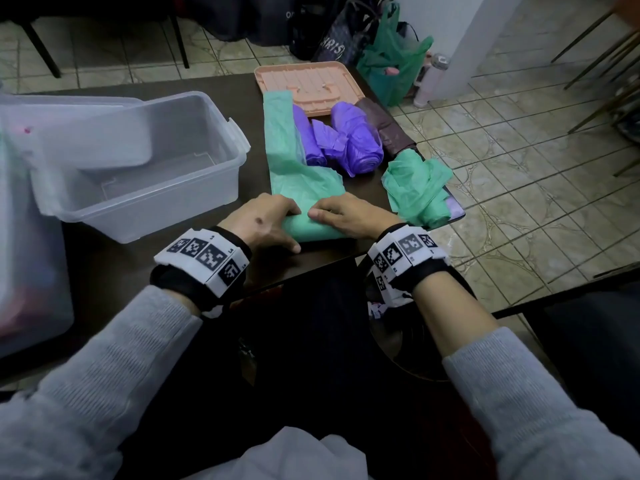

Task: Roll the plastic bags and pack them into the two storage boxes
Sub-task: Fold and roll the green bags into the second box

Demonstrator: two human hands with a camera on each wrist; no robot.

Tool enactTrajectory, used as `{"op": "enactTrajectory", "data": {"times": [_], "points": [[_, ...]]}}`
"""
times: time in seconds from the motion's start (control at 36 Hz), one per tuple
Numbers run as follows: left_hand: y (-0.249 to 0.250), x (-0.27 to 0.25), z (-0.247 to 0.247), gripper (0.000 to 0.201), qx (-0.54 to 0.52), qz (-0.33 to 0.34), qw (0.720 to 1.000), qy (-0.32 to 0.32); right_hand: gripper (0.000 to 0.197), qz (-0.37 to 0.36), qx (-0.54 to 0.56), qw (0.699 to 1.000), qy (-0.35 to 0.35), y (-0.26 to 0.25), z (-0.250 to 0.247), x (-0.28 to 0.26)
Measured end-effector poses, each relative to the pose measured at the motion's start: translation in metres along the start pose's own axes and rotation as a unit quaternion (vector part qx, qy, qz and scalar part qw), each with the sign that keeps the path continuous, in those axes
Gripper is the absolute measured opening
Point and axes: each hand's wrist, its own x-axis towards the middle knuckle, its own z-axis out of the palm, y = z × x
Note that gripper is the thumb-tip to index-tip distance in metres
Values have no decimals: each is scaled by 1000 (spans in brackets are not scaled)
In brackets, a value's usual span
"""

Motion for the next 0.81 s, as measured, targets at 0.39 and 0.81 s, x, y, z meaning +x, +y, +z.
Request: {"op": "enactTrajectory", "data": {"times": [0.39, 0.81], "points": [[4, 22, -23, 39, 75, -19, 989, -123, 56, -29, -243, 961, 126, -24, 30, -22], [1, 25, -32, 53, 44, -36, 989, -137, 50, 38, -113, 990, -77, -29, 2, -18]]}}
